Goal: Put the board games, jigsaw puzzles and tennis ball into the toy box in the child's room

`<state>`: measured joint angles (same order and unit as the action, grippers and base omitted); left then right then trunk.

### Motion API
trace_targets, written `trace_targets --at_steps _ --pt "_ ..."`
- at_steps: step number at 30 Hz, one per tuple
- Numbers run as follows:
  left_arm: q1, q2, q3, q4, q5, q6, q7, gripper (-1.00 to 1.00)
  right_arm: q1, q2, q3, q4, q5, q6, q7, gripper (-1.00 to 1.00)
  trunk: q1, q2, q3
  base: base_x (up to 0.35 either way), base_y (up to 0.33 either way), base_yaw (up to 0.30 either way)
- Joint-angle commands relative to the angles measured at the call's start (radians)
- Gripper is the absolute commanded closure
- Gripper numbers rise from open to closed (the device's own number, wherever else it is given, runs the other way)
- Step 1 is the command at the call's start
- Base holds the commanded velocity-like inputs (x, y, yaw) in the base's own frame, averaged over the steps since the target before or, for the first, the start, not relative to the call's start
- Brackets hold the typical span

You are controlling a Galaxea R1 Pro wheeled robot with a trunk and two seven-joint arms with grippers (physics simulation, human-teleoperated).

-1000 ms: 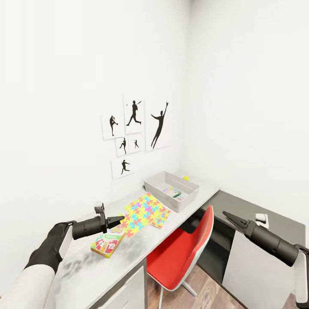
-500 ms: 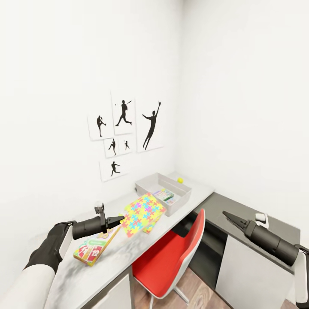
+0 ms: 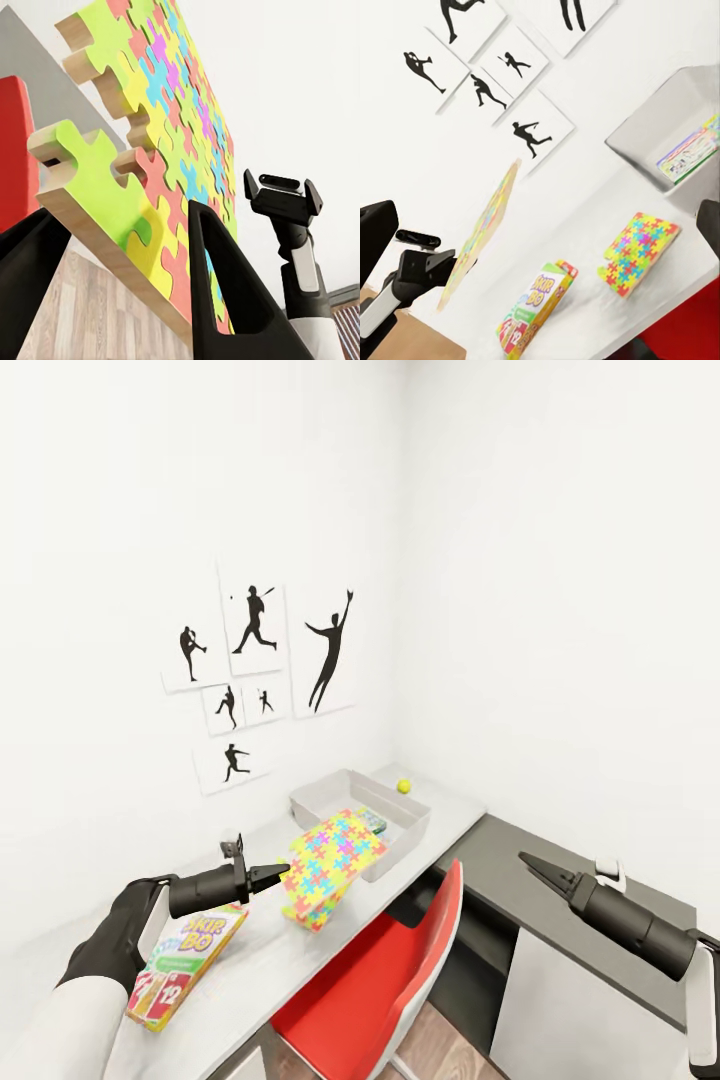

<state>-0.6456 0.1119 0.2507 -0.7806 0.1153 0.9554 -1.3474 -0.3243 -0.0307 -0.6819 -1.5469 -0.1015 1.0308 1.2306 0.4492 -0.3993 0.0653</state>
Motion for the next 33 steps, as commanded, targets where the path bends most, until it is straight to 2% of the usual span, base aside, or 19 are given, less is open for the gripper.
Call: trace_targets --at_steps 1,12,21,33 --pt "0.0 0.0 0.001 0.0 0.003 0.009 -0.002 1.0 -0.001 0.0 -0.001 0.001 -0.003 0.006 0.001 -1.0 0.001 -0.001 -0.001 0.27 -0.124 -0.103" --pt "0.0 0.0 0.001 0.0 0.003 0.009 -0.003 1.0 0.0 0.0 -0.001 0.001 -0.003 0.006 0.001 -1.0 0.001 -0.001 -0.01 0.259 -0.225 -0.126" --pt "0.0 0.0 -0.001 0.001 0.003 0.009 -0.003 1.0 0.0 0.0 0.001 0.0 -0.002 0.006 0.001 -1.0 0.001 -0.001 -0.01 0.255 -0.227 -0.016" --pt "0.0 0.0 -0.001 0.0 0.003 0.009 -0.005 1.0 0.0 0.0 0.001 0.0 -0.002 0.006 0.003 -1.0 0.001 -0.001 -0.017 0.197 -0.074 0.185"
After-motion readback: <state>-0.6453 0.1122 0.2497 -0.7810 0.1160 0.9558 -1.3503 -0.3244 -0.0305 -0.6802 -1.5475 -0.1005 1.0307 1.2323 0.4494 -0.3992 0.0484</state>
